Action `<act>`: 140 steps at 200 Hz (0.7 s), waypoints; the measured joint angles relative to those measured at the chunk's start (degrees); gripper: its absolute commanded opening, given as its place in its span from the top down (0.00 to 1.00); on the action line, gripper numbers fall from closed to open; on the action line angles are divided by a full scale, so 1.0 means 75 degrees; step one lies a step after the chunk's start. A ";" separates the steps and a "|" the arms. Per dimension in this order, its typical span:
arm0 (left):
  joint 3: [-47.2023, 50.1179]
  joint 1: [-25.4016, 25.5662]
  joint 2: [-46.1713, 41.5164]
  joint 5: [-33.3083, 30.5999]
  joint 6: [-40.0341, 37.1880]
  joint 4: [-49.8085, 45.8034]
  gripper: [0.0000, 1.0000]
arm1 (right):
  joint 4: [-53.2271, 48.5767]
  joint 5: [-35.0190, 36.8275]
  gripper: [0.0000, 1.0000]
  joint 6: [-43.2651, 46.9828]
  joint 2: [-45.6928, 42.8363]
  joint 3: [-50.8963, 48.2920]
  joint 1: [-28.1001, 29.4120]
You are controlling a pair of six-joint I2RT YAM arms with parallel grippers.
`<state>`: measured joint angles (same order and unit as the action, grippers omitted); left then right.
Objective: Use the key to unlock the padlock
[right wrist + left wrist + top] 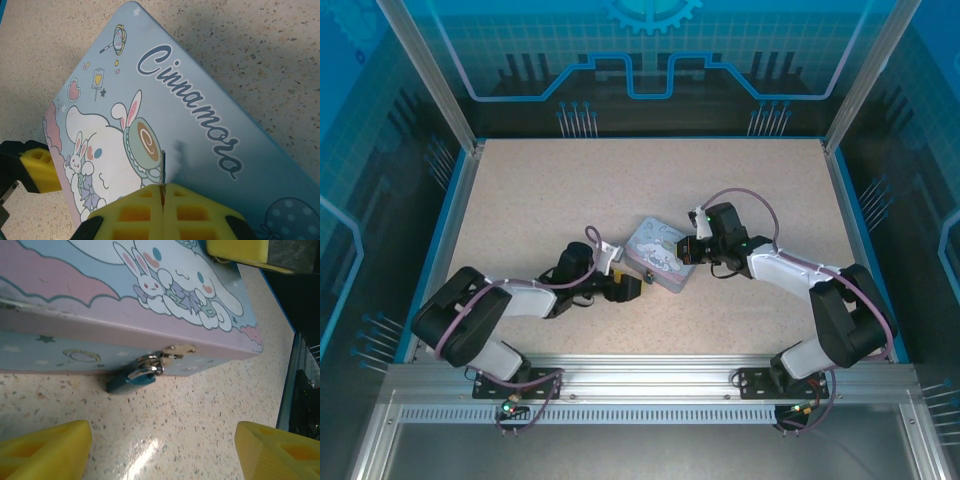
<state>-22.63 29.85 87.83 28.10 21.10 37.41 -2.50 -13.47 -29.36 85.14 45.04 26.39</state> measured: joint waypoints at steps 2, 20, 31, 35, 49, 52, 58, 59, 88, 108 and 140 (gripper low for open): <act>0.0003 0.0003 0.0041 -0.0003 0.0009 0.0070 0.23 | -0.0003 0.0003 0.98 0.0000 -0.0003 0.0000 0.0003; 0.0003 0.0085 0.0303 -0.0058 0.0003 0.0618 0.23 | -0.0006 0.0067 0.98 0.0000 -0.0015 -0.0006 0.0029; 0.0003 0.0152 0.0455 -0.0102 0.0000 0.0901 0.22 | -0.0012 0.0105 0.98 0.0000 -0.0023 -0.0006 0.0041; 0.0003 0.0172 0.0513 -0.0114 0.0000 0.1011 0.22 | -0.0015 0.0119 0.98 0.0003 -0.0029 -0.0006 0.0047; 0.0003 0.0233 0.0743 -0.0172 -0.0009 0.1320 0.22 | -0.0041 0.0157 0.98 0.0000 -0.0044 -0.0006 0.0061; 0.0003 0.0248 0.0819 -0.0175 -0.0006 0.1416 0.22 | -0.0047 0.0169 0.98 0.0003 -0.0050 -0.0009 0.0064; 0.0006 0.0265 0.0938 -0.0189 -0.0006 0.1568 0.22 | -0.0058 0.0184 0.98 0.0003 -0.0055 -0.0009 0.0076; 0.0006 0.0268 0.0953 -0.0192 -0.0006 0.1591 0.22 | -0.0061 0.0189 0.98 0.0003 -0.0058 -0.0009 0.0076; 0.0058 0.0391 0.1527 -0.0265 -0.0017 0.2358 0.22 | -0.0099 0.0230 0.98 0.0003 -0.0085 -0.0012 0.0082; 0.0073 0.0431 0.1734 -0.0318 -0.0026 0.2777 0.22 | -0.0137 0.0265 0.98 0.0003 -0.0105 -0.0012 0.0090; 0.0079 0.0446 0.2055 -0.0338 -0.0032 0.3357 0.23 | -0.0154 0.0370 0.98 0.0000 -0.0108 -0.0006 0.0146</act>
<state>-22.04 33.19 103.24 25.56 20.86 62.59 -3.66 -10.70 -29.36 84.33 44.99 27.49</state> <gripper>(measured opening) 0.776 0.051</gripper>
